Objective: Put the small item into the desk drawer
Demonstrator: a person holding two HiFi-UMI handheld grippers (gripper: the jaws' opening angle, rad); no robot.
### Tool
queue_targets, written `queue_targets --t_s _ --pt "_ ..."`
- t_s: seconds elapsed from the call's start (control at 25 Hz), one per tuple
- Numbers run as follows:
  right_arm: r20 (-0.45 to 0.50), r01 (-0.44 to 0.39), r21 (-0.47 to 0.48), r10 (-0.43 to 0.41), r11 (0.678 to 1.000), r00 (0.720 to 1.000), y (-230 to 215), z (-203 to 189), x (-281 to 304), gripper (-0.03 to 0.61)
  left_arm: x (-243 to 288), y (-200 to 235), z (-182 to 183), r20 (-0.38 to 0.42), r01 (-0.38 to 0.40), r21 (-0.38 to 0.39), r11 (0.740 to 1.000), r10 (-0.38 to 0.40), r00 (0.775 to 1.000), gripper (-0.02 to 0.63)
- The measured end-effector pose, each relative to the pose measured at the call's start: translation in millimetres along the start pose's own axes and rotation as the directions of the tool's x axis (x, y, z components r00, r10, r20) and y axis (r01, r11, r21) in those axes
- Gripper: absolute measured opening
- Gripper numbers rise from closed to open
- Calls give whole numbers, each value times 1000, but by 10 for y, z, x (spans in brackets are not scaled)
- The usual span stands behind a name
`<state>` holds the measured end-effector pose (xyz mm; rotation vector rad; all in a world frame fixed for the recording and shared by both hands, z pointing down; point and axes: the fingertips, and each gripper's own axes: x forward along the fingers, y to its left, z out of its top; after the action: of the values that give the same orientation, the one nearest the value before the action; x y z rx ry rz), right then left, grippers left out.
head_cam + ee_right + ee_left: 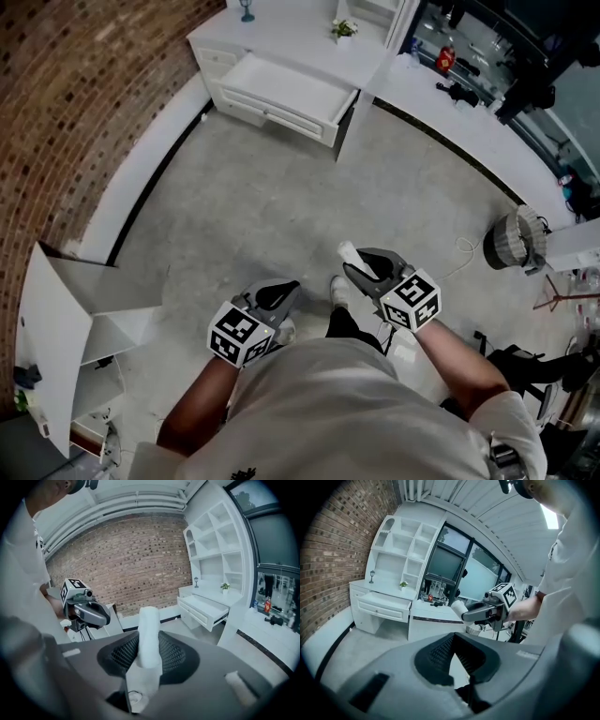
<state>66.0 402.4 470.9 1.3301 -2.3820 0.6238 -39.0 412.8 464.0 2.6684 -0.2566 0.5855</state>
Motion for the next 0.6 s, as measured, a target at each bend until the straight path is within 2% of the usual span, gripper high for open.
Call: queue_targets --t_s 0.24,0.6 --pt "1 -43 -36 43 998 999 -854 212 -98 138 721 58 503 10 -55 13 998 55 998 5" --pt "3 -119 -54 120 991 993 -1925 352 -157 138 1599 214 1077 30 -153 -28 988 153 988 5"
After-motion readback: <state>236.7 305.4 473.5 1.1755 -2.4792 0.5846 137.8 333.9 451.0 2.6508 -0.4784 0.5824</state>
